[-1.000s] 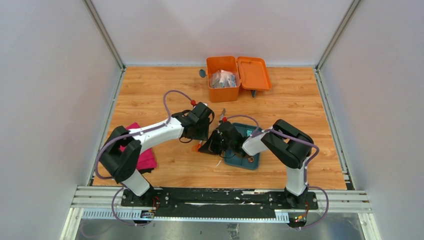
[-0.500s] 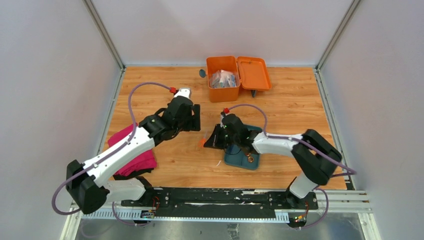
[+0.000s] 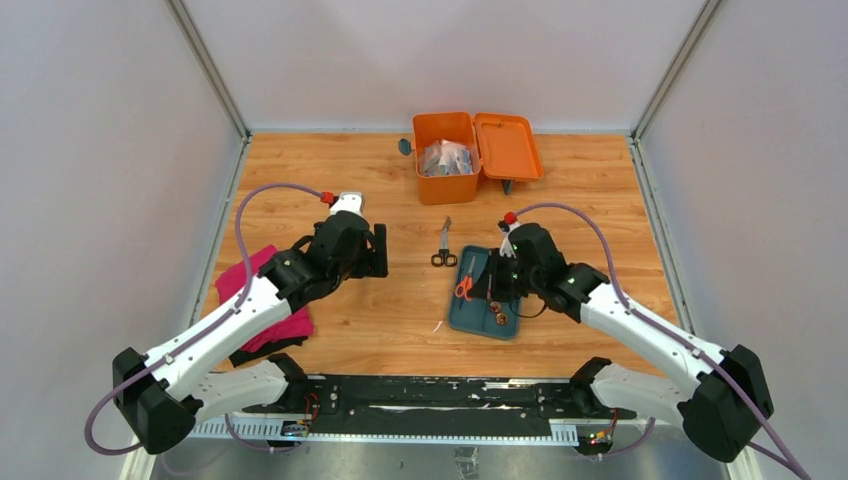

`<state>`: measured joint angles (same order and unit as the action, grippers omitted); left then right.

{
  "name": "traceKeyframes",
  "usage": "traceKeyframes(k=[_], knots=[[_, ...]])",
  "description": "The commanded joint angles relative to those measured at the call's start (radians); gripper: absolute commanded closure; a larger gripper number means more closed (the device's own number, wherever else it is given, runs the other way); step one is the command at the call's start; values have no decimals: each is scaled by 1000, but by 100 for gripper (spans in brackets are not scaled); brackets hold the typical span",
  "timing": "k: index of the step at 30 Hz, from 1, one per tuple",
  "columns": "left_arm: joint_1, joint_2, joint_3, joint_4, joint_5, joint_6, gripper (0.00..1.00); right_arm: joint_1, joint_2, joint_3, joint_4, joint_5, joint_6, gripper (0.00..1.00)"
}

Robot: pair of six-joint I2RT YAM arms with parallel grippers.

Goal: Organize the medicine kit

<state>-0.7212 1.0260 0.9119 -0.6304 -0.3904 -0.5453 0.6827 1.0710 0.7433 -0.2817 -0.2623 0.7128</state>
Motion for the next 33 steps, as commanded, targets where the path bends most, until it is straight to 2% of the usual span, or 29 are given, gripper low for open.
traceKeyframes(k=[1,16,28,33], knots=[[5,7,-19,14,-5,-24,7,-26,-50,-77,-160,-26,-47,100],[5,26,-47,24,31,-45,7,-54,145,-72,-146,-47,-36,100],[5,29,-58,29,35,-43,7,-58,246,-69,-61,-78,7,100],[5,28,-59,31,32,-43,7,-61,274,-57,-57,-69,7,95]])
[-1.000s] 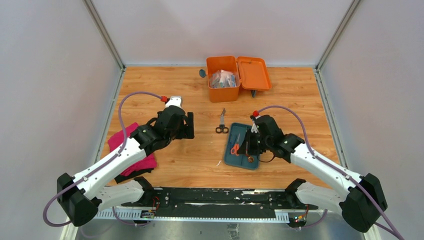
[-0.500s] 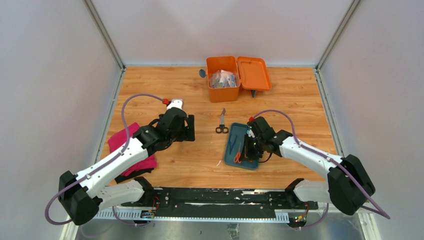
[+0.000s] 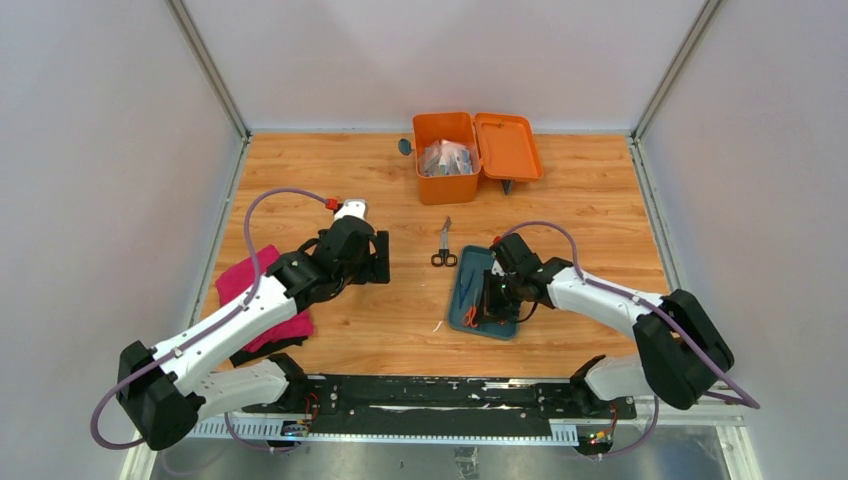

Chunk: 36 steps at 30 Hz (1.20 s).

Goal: Organize the medicine kit

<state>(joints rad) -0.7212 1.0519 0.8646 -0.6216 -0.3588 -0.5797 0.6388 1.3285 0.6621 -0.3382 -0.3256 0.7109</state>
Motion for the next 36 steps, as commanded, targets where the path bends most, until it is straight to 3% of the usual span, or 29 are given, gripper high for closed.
traceKeyframes(k=[1,11,21,26,36], knots=[[5,1,-12,22,0,-8,7,-17,18,27,0,-3,8,94],[4,8,-19,27,6,-9,6,-18,-37,58,-69,59,-11,66],[5,101,1,85,102,23,6,-19,-184,112,-212,209,-54,66],[-8,269,82,125,162,51,10,-20,-295,108,-270,295,-60,67],[-43,639,358,143,124,80,14,-26,-523,53,-334,448,-71,68]])
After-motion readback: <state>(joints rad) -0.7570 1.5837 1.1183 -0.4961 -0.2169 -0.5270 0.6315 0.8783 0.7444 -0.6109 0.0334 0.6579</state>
